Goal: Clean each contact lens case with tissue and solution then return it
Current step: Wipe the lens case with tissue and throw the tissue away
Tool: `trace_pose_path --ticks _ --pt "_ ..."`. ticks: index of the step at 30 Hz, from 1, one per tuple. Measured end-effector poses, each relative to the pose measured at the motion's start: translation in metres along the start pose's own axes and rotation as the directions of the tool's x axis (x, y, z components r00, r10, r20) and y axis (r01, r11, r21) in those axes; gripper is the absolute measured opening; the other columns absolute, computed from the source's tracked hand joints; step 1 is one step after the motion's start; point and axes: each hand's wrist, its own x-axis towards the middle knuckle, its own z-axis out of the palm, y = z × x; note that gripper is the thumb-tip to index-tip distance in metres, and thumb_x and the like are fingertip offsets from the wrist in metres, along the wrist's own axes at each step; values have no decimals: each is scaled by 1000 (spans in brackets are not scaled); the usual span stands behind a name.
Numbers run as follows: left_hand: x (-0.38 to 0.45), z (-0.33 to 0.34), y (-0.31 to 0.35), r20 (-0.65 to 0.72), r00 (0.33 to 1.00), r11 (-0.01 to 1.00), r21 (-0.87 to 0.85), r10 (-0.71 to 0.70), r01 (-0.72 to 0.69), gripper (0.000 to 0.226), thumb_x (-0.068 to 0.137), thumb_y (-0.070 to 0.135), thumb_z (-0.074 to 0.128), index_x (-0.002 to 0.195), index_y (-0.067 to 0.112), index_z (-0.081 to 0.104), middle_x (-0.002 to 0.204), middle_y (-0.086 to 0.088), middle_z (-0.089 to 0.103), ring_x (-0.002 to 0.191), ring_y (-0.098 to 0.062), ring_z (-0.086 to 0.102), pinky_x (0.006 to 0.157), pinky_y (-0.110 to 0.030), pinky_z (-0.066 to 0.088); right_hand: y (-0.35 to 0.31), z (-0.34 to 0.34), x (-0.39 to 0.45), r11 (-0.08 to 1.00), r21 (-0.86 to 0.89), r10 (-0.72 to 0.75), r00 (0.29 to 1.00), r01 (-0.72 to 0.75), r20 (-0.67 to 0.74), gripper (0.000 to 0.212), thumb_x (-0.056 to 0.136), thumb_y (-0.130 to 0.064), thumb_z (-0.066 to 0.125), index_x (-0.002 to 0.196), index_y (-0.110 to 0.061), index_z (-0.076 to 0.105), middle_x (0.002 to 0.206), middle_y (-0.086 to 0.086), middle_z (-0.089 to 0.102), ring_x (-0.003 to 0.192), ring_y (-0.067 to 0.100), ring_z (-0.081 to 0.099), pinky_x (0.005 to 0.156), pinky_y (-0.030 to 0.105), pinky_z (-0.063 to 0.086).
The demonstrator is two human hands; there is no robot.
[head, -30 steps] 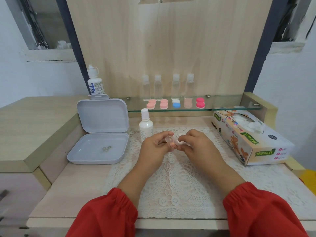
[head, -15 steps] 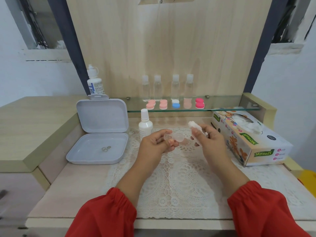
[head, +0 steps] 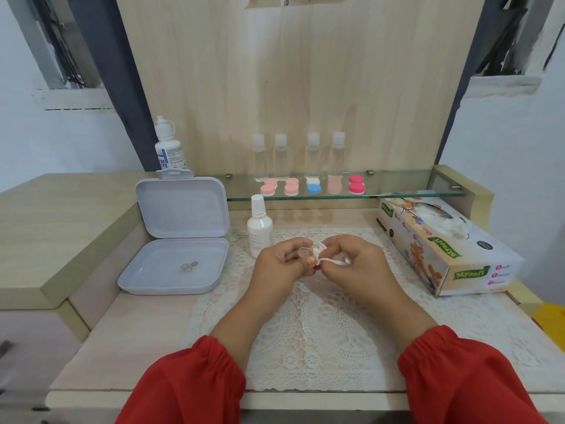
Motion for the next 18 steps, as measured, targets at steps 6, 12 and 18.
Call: trace_pose_path --ticks 6,12,18 --pt "-3 2 2 66 997 1000 -14 27 -26 25 85 -7 63 106 5 67 88 -9 73 88 -18 71 75 -24 56 -5 3 -2 997 4 75 995 -75 -59 14 74 -10 74 71 -19 64 88 -9 60 78 3 56 61 6 40" --pt "-5 4 3 81 996 999 21 28 -30 26 85 -7 64 108 6 67 83 -3 73 83 -16 72 76 -24 56 -9 4 -2 983 73 174 981 -167 -87 9 73 -12 70 70 -17 63 81 -1 66 76 10 59 63 21 43" --pt "-5 5 4 82 996 999 5 43 -44 30 85 -8 62 110 8 66 92 -12 74 89 -22 72 79 -27 56 -2 -4 7 897 337 325 944 -287 -61 9 83 -8 66 75 -6 63 67 6 66 68 22 63 77 44 55"
